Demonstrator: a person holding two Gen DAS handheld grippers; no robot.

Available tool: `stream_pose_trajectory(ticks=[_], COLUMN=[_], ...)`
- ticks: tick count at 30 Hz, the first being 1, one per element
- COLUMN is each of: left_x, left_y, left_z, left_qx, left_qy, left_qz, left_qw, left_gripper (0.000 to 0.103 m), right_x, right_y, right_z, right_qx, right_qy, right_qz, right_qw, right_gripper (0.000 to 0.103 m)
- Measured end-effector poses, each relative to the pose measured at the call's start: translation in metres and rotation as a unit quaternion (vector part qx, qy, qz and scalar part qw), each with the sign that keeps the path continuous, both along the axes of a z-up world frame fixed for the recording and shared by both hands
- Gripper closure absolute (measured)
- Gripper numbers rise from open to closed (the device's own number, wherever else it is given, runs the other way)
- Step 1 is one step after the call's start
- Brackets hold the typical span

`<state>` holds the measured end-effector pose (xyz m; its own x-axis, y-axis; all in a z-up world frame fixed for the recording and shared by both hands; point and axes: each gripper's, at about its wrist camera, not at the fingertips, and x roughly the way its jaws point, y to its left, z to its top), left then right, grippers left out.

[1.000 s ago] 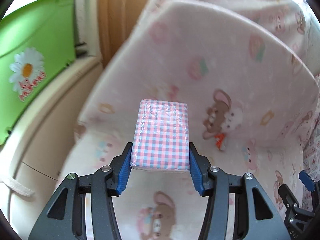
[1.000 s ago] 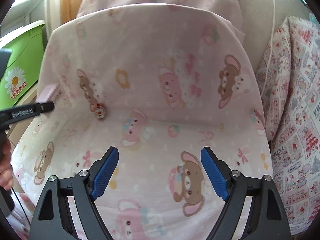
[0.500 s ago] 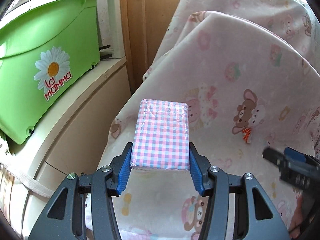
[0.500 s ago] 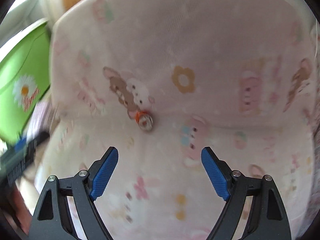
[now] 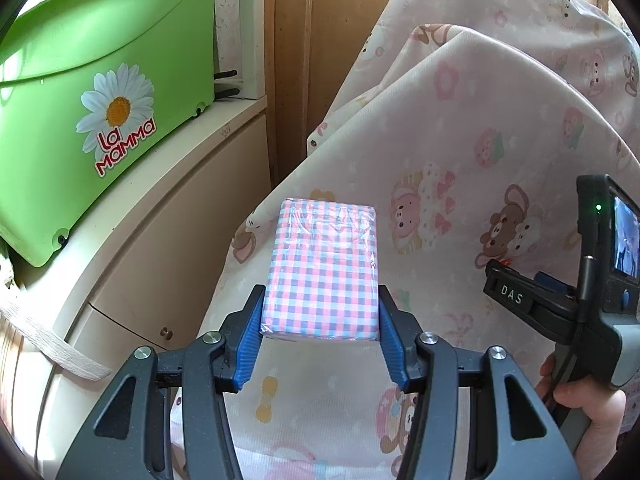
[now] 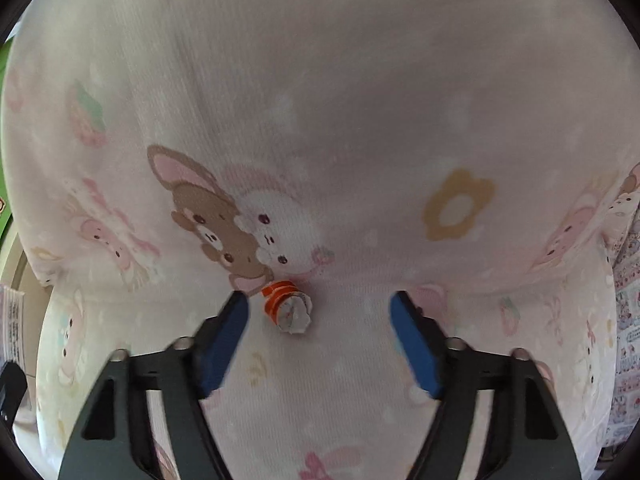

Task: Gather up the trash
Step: 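Lift the tissue box with the left tool while the right tool grasps the small orange item, then carry the tissue box and orange item down over the pink basket with both tools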

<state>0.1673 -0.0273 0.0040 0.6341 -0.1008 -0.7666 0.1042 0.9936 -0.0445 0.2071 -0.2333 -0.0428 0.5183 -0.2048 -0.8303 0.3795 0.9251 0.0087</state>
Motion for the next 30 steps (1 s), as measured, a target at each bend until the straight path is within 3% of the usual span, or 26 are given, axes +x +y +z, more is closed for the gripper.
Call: stream_pose_trajectory(ticks=[1, 6, 10, 18, 26, 30], left_x=[0.0, -0.002, -0.005, -0.018, -0.039, -0.05], left_y=[0.0, -0.001, -0.003, -0.011, -0.028, -0.034], left_z=[0.0, 0.002, 0.005, 0.01, 0.013, 0.007], left_qx=[0.0, -0.006, -0.008, -0.004, 0.027, 0.043], left_qy=[-0.001, 0.0, -0.004, -0.017, -0.051, -0.052], left_qz=[0.001, -0.002, -0.007, -0.022, -0.044, -0.054], left_qw=[1.0, 1.0, 0.9999, 0.9996, 0.9974, 0.9963], left_gripper=[0.052, 0.052, 0.052, 0.052, 0.052, 0.052], right_x=[0.003, 0.004, -0.017, -0.097, -0.166, -0.2], right_y=[0.001, 0.013, 0.021, 0.011, -0.005, -0.003], right_z=[-0.002, -0.005, 0.004, 0.029, 0.049, 0.059], right_qx=[0.0, -0.016, -0.009, -0.021, 0.002, -0.029], right_qy=[0.003, 0.007, -0.033, -0.088, -0.109, -0.114], right_qz=[-0.001, 0.018, 0.046, 0.079, 0.141, 0.131], right_qw=[1.0, 1.0, 0.998, 0.993, 0.984, 0.984], right_gripper=[0.039, 0.089, 0.089, 0.089, 0.089, 0.089])
